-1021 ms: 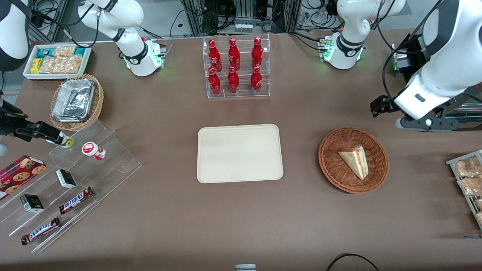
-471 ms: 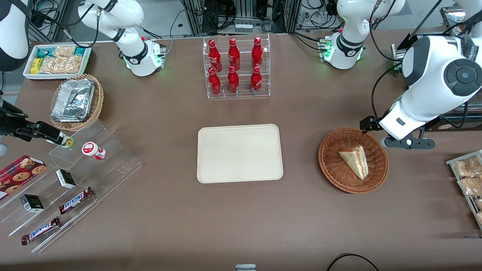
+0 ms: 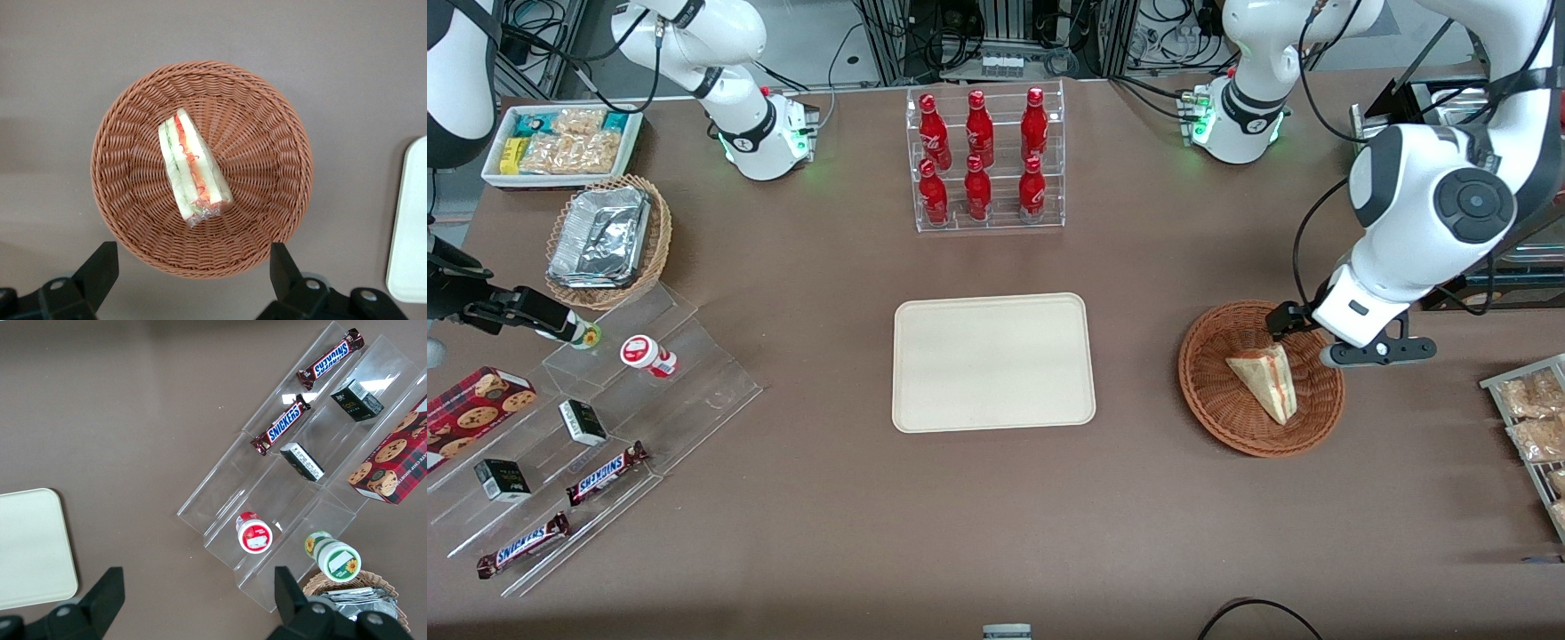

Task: Place sandwich from basket to tray
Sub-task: 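Lower the left gripper onto the sandwich and close it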

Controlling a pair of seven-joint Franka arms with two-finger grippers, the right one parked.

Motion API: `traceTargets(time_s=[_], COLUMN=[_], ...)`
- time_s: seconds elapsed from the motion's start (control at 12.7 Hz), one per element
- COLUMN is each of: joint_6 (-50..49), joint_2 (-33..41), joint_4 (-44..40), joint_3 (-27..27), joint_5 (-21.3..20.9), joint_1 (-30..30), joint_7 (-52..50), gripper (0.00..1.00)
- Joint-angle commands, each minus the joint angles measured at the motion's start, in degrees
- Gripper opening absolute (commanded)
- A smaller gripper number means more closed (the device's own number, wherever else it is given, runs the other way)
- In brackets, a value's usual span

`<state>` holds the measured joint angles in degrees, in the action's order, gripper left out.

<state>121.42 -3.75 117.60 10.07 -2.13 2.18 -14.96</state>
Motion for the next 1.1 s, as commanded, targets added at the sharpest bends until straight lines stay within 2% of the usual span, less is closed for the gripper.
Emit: traceTargets(time_s=[0.0, 0.31, 0.71, 1.02], joint_6=[4.4, 9.4, 10.0, 13.4], joint_2=[0.9, 0.5, -3.2, -6.2], joint_4=[3.8, 7.7, 7.6, 7.5], joint_3=[0.2, 0.3, 0.3, 0.4], joint_5=[0.6, 0.6, 0.9, 2.0], joint_1=[0.4, 2.0, 3.4, 3.4], joint_7=[-6.8, -10.4, -10.8, -18.2], gripper=[1.00, 1.00, 1.00, 1.00])
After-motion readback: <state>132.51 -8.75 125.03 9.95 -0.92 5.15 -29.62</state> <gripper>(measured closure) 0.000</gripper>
